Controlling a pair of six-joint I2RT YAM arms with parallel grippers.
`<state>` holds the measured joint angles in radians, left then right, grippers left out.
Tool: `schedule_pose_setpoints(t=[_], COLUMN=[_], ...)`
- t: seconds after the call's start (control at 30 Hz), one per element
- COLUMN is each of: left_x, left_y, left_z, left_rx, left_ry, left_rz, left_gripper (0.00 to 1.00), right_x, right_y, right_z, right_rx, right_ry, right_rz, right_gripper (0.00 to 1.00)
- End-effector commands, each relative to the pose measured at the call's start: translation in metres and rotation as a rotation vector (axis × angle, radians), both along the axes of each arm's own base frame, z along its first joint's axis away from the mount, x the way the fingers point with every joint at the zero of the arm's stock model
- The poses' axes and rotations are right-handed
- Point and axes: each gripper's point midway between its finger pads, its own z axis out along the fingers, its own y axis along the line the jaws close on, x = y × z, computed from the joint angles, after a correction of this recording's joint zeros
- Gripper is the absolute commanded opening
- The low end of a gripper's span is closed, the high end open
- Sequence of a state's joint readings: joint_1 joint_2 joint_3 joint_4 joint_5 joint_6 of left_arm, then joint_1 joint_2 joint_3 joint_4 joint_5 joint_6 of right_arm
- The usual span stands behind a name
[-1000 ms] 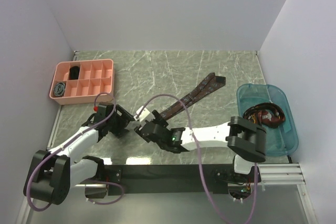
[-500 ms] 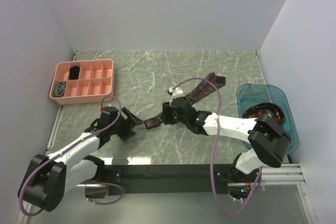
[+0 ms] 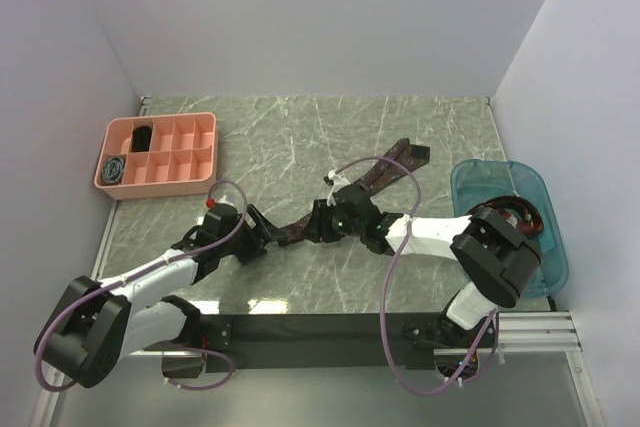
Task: Roll the ties
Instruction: Roll the tie
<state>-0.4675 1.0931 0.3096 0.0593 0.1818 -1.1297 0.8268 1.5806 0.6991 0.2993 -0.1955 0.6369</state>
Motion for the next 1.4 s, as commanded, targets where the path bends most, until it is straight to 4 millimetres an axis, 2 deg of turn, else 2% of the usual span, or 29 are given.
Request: schedule_pose_setpoints(t=[0.0, 0.17, 0.37, 0.83, 1.37], left_x=[0.019, 0.019, 0.022, 0.028, 0.023], left_y=[-0.010, -0.016, -0.017, -0.023, -0.028], left_z=[0.019, 0.020, 0.021, 0.017, 0.003], left_rx=[0.002, 0.000, 0.019, 0.037, 0.030], left_ry=[-0.112, -0.128, -0.147, -0.153, -0.120], left_rz=[-0.038, -0.066, -0.080, -0.117, -0.140], left_gripper=[0.85, 0.84, 0.82, 0.78, 0.72], right_x=[0.010, 0.018, 0.018, 0.025, 0.025], right_y=[0.010, 0.013, 0.018, 0.023, 0.034], right_z=[0.020, 0.016, -0.001, 0.007, -0.019], right_rx=[0.092, 0.078, 0.054, 0.049, 0.027], right_ry=[-0.022, -0.011, 0.020, 0.007, 0.074], right_rz=[0.014, 0.025, 0.047, 0.072, 0.110], right_gripper=[0.42, 0.41, 0.36, 0.33, 0.25])
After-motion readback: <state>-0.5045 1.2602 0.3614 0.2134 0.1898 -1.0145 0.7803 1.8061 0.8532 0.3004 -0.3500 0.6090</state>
